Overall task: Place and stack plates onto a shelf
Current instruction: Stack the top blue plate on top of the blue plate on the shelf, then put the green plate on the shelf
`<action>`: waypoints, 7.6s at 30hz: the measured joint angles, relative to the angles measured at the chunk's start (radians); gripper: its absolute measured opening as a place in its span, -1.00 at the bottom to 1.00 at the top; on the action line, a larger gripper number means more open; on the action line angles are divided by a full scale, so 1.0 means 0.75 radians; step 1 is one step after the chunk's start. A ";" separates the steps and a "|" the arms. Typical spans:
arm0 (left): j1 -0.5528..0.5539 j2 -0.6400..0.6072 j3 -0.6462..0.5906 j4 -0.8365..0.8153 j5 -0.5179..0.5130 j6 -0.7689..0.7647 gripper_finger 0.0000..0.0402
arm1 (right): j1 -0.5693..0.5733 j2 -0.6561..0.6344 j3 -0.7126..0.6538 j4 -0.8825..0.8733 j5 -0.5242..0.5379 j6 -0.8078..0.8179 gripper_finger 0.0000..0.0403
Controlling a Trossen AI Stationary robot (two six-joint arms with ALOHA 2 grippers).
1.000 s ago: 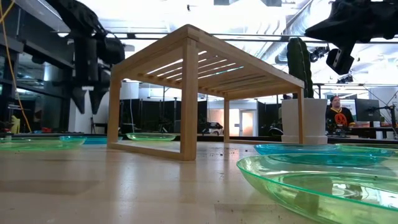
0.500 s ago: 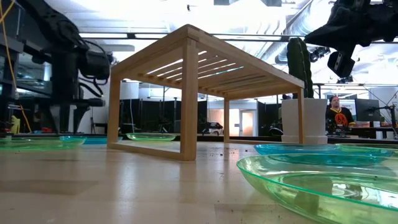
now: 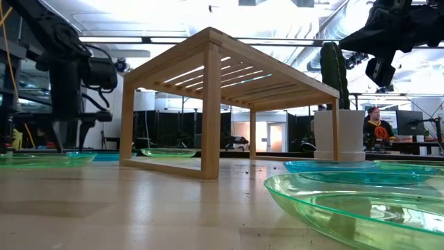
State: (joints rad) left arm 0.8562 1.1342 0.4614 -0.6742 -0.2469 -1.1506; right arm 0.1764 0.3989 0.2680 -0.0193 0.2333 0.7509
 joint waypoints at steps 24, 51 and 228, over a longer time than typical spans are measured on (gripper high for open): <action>0.009 0.136 -0.001 0.136 -0.025 -0.078 -0.70 | 0.000 0.000 0.000 0.000 0.014 0.011 -1.00; 0.003 -0.439 0.475 0.000 -0.267 0.250 -1.00 | 0.000 0.000 0.000 0.001 0.015 0.012 -1.00; -0.854 -0.306 0.606 0.936 0.021 1.094 -1.00 | 1.041 0.640 0.128 -1.026 -0.066 1.931 -0.18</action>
State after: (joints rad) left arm 0.2157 0.9047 0.9157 0.0277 -0.2310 -0.3302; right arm 0.9574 0.8789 0.3641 -0.7889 0.1841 2.1992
